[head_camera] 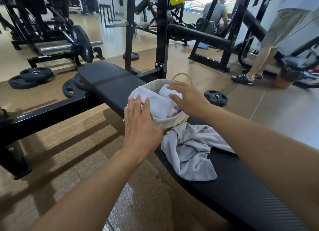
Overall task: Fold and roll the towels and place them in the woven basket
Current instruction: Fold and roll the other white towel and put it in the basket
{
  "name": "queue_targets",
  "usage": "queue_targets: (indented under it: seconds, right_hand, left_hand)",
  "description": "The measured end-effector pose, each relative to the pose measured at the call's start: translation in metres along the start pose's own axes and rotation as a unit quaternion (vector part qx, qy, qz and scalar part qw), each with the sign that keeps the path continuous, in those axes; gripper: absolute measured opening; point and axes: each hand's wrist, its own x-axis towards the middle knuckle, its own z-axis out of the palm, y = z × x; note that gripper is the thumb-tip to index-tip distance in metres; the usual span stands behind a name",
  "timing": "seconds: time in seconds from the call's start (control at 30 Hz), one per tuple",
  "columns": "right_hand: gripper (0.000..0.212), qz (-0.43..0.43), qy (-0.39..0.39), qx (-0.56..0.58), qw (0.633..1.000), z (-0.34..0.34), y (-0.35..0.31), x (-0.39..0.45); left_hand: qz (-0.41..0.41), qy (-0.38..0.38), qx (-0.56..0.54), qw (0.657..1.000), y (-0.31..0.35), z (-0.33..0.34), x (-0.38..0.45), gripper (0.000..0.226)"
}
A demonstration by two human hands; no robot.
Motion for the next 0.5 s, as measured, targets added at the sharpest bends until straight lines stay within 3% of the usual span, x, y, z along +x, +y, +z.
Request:
queue_targets:
  seconds: [0.2, 0.37, 0.5]
  right_hand:
    - [0.04, 0.053, 0.06, 0.05, 0.996, -0.001, 0.024, -0.071]
    - [0.04, 0.119, 0.044, 0.086, 0.988, 0.009, 0.035, -0.143]
    - [0.037, 0.142, 0.085, 0.129, 0.978, 0.003, 0.018, -0.134]
  left_hand:
    - [0.036, -0.007, 0.024, 0.999, 0.009, 0.006, -0.004, 0.076]
    - [0.081, 0.005, -0.001, 0.997, 0.016, 0.008, -0.01, 0.063]
    - [0.048, 0.023, 0.014, 0.998, 0.018, 0.01, -0.008, 0.067]
